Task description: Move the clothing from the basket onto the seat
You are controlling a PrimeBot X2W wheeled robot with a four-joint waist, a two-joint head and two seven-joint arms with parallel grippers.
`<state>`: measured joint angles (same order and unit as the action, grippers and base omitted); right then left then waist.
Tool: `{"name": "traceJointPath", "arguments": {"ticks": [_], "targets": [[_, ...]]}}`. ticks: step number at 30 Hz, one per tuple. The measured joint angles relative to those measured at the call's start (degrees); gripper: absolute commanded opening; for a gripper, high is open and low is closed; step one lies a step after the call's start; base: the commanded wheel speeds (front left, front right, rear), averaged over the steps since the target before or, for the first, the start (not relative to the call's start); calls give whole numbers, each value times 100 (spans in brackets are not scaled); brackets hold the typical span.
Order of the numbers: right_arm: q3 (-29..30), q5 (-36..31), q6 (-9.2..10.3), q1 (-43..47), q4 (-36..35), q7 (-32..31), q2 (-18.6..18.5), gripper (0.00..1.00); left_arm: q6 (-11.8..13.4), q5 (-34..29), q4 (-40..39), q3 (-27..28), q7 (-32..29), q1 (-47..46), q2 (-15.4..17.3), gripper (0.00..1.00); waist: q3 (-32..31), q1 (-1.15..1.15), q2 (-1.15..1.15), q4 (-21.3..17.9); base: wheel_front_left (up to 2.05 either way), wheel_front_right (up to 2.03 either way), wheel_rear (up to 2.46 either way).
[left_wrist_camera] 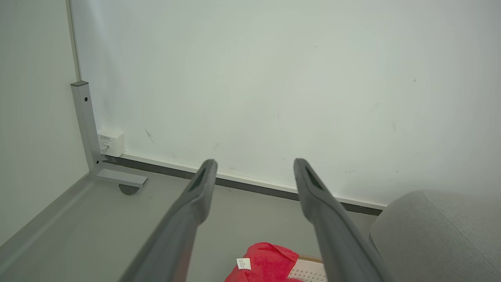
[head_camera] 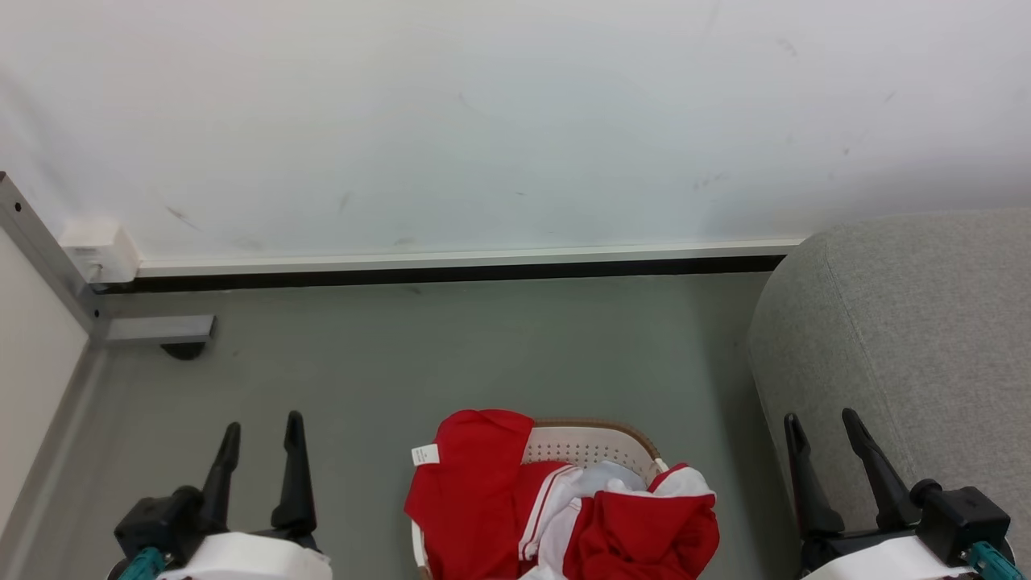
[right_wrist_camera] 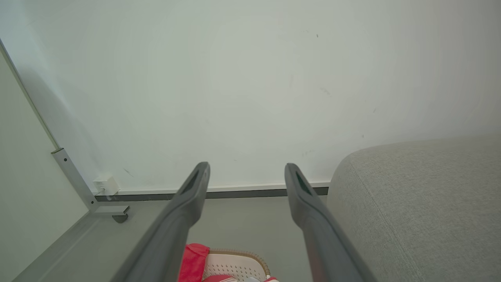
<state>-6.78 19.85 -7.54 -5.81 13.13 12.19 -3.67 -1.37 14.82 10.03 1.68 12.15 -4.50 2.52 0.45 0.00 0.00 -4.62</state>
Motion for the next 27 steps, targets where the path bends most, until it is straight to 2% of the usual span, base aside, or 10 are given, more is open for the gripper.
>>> {"name": "traceJointPath", "arguments": {"ticks": [27], "targets": [[-164,-1063,0,-36,-24,285,-44,100,18,-943,23,-22,291,-15,11,100,29,0,0,-98,0,0,0]]}}
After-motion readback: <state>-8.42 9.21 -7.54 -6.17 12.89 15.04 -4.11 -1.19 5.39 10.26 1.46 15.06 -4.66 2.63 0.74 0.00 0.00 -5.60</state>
